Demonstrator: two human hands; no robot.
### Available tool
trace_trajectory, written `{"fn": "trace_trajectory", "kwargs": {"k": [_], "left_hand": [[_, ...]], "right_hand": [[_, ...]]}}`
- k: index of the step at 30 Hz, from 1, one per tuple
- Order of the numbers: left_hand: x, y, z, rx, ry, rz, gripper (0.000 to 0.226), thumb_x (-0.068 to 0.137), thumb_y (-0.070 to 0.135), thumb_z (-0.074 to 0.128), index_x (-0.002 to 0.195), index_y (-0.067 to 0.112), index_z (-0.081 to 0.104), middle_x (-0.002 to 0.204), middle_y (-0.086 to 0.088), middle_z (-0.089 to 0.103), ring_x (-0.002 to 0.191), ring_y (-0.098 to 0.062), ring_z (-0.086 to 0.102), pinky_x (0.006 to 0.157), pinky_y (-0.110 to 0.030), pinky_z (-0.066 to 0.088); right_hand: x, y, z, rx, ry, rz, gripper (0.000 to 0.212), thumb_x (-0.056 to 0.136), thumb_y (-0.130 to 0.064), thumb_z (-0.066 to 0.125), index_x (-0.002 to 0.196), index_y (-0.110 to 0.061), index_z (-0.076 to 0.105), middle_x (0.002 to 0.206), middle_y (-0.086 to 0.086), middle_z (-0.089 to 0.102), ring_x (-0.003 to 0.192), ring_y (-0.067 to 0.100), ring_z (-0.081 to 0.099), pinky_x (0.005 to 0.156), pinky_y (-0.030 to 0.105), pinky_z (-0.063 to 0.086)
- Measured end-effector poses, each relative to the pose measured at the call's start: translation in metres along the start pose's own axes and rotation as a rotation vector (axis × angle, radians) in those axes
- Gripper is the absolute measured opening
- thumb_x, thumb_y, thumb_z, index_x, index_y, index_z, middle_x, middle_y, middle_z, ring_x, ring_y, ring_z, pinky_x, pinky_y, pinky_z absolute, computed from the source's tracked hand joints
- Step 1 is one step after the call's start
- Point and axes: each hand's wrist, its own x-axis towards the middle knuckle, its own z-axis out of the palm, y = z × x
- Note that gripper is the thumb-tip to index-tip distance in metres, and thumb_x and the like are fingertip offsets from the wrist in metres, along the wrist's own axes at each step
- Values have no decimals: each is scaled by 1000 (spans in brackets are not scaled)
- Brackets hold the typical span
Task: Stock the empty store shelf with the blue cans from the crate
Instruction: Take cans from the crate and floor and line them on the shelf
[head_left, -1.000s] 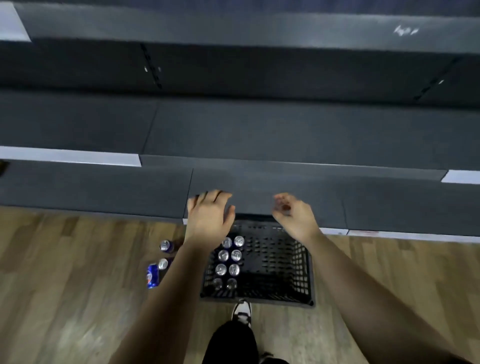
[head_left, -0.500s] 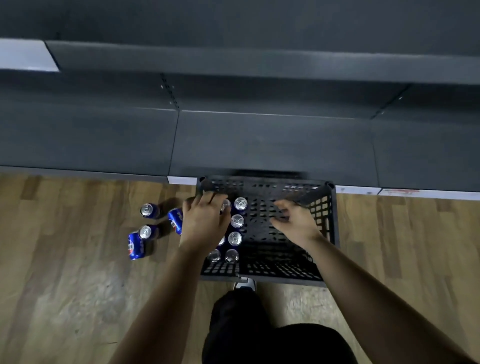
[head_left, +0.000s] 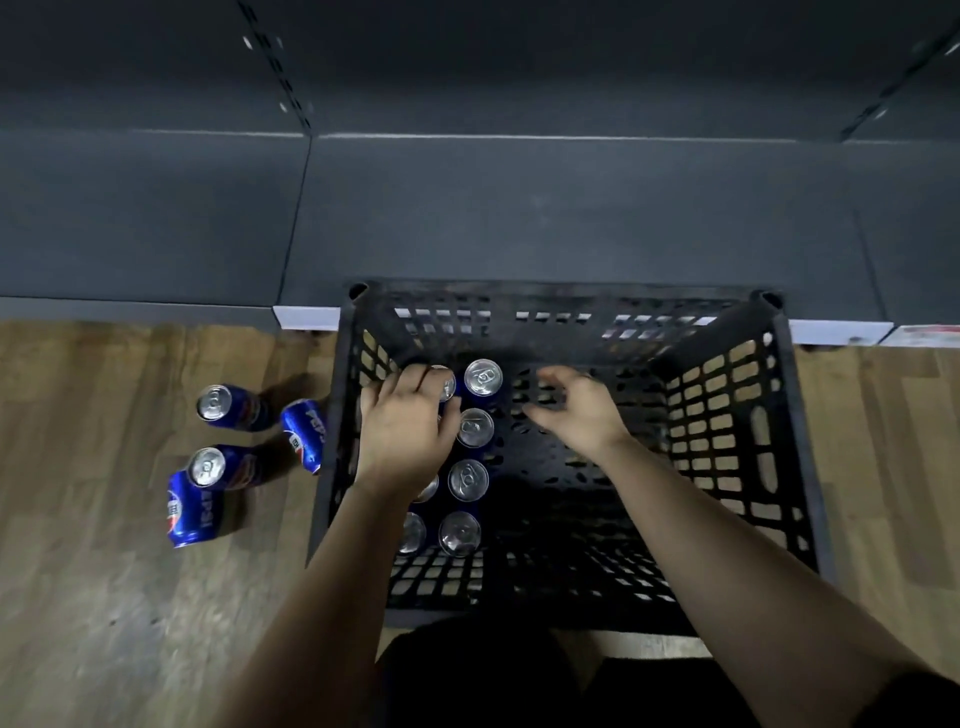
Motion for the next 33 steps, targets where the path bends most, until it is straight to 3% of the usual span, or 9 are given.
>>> {"fn": "trace_trajectory", "kwargs": {"k": [12, 19, 26, 30, 33], "left_hand": [[13, -21, 72, 0, 83, 21, 39, 86, 37, 39, 109, 16, 62, 108, -6, 62, 95, -29, 58, 92, -45, 37], [15, -26, 78, -30, 84, 8, 34, 87, 33, 45, 112, 15, 60, 109, -7, 60, 98, -30, 56, 92, -43, 34], [17, -22, 79, -84, 87, -7, 43, 87, 39, 38, 115, 15, 59, 111, -8, 59, 100, -31, 55, 92, -49, 42], [18, -23, 81, -123, 81, -17, 47, 86, 41, 35, 117, 15, 59, 112, -8, 59, 102, -30, 54, 91, -50, 44], [18, -22, 83, -129, 75, -12, 39, 89, 34, 45, 119, 12, 59, 115, -9, 58, 104, -31, 53, 92, -44, 43]], "right_hand": [[61, 35, 57, 38, 49, -89, 63, 75, -36, 81, 131, -18, 57, 130, 1, 61, 109, 12, 58, 89, 16, 39], [64, 30, 77, 125, 72, -121, 65, 70, -33, 85, 126, -19, 56, 125, -1, 61, 116, 14, 55, 92, 20, 39], [71, 28, 84, 181, 22, -100, 82, 65, -36, 88, 136, -22, 48, 132, -1, 58, 121, 15, 52, 101, 27, 40], [75, 25, 96, 283, 6, -38, 98, 53, -48, 88, 139, -29, 45, 134, -4, 57, 123, 14, 53, 107, 32, 42], [83, 23, 102, 395, -6, 26, 86, 53, -38, 90, 129, -30, 51, 122, -8, 64, 112, 12, 60, 100, 32, 48]]}}
